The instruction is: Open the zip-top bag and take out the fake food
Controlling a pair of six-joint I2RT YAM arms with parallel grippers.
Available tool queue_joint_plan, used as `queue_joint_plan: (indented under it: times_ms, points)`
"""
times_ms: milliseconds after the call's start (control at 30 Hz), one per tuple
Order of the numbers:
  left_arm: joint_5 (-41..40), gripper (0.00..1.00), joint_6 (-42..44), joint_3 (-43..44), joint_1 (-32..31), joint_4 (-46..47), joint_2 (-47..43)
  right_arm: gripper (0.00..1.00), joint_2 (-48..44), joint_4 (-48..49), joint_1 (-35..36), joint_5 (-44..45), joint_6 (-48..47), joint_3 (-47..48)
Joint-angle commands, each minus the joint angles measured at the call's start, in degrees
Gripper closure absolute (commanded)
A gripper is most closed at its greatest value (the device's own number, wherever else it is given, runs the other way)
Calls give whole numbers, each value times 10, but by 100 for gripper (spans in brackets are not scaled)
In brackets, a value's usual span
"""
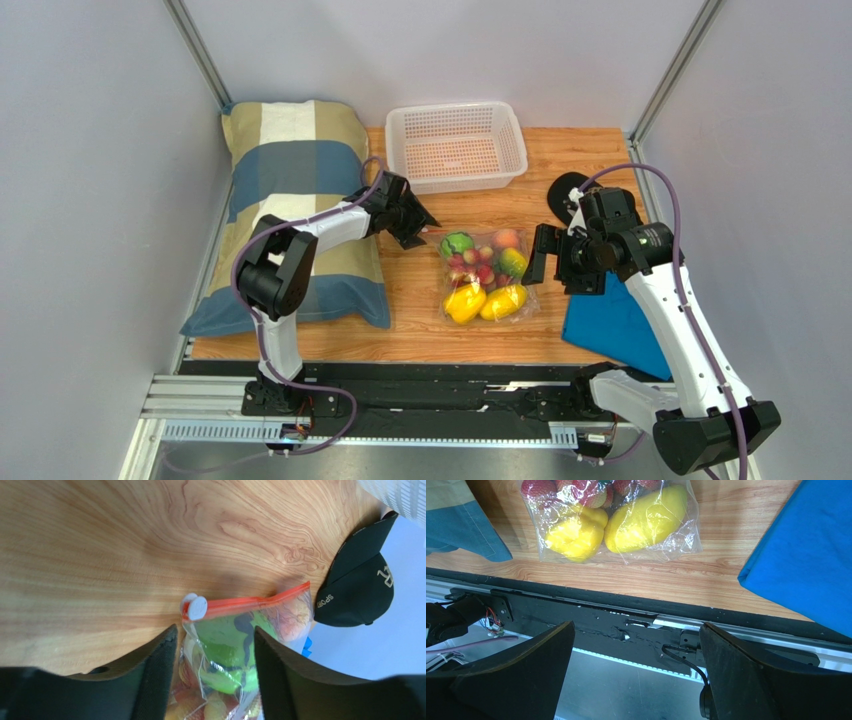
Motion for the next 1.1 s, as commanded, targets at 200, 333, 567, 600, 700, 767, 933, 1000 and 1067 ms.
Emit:
queue_joint_plan:
  times_ms: [200,333,567,600,700,767,933,1000,1067]
  points:
    - [53,100,13,13,1,77,23,0,13,23,-2,-11,-4,6]
    - [97,100,134,44,-4,120,14,0,38,47,-2,-37,-3,5]
    - [182,100,365,100,-12,70,-65,0,90,156,-2,-100,7,50]
    - [191,100,375,100,-12,66,-69,0,99,172,-2,-109,8,56]
    - [208,100,398,96,-17,69,-87,2,149,217,-2,-116,8,96]
    - [223,100,406,92,-19,72,-100,10,177,241,-1,-147,-5,120]
    - [252,100,438,91,-28,79,-133,23,216,313,0,-230,-54,161]
    - [262,100,446,94,-29,79,-147,23,206,365,0,-248,-88,148]
    - [285,100,457,106,-28,76,-152,22,191,410,-1,-273,-112,128]
